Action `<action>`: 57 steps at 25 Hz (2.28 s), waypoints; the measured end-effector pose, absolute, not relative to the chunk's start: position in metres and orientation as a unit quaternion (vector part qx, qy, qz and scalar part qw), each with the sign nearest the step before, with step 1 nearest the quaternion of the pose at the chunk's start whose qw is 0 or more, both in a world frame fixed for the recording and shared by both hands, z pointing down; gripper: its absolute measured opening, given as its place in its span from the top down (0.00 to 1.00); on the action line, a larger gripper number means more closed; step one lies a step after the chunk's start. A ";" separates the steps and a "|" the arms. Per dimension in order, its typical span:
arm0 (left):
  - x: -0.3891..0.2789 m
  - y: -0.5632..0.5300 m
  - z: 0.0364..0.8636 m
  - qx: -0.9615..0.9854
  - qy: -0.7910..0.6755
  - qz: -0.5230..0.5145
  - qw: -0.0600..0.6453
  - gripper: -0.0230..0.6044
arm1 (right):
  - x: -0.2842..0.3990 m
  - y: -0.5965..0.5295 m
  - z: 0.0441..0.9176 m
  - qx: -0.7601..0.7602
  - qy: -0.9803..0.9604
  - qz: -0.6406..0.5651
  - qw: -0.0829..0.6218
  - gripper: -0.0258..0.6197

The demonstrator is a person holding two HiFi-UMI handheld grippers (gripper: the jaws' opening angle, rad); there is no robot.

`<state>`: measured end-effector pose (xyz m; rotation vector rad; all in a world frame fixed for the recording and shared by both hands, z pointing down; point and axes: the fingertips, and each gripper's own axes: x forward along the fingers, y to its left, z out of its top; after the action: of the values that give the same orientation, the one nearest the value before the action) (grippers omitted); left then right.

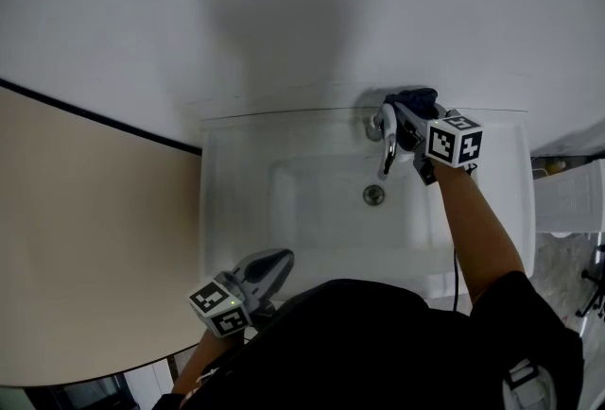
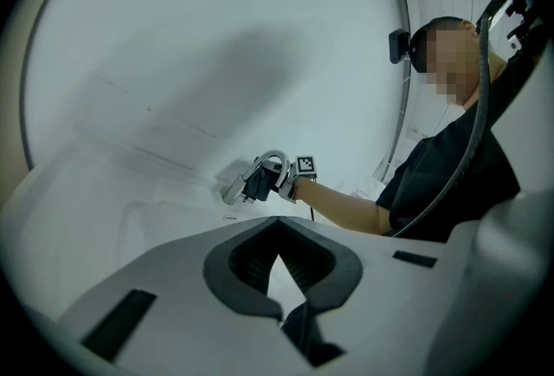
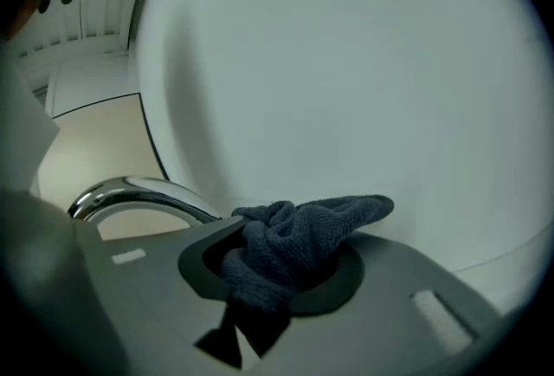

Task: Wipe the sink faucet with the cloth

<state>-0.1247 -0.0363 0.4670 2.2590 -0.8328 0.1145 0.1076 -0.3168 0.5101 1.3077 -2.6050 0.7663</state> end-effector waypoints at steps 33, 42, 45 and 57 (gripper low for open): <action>-0.118 -0.044 0.477 0.876 -0.302 0.022 0.374 0.98 | -0.001 -0.197 0.446 0.180 -0.956 0.188 0.134 0.81; -0.133 -0.046 0.477 0.869 -0.321 0.017 0.376 0.98 | -0.049 -0.272 0.465 0.299 -0.913 0.260 0.101 0.78; -0.135 -0.049 0.477 0.867 -0.325 0.018 0.378 0.98 | -0.054 -0.289 0.467 0.332 -0.897 0.282 0.076 0.78; -0.127 -0.039 0.483 0.864 -0.319 0.034 0.387 0.98 | 0.096 -0.273 0.535 0.444 -0.844 0.113 0.278 0.79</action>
<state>-0.1275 -0.0393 0.4825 2.2003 -0.8131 0.0867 0.0961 -0.2731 0.5347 1.1914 -2.2650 0.3042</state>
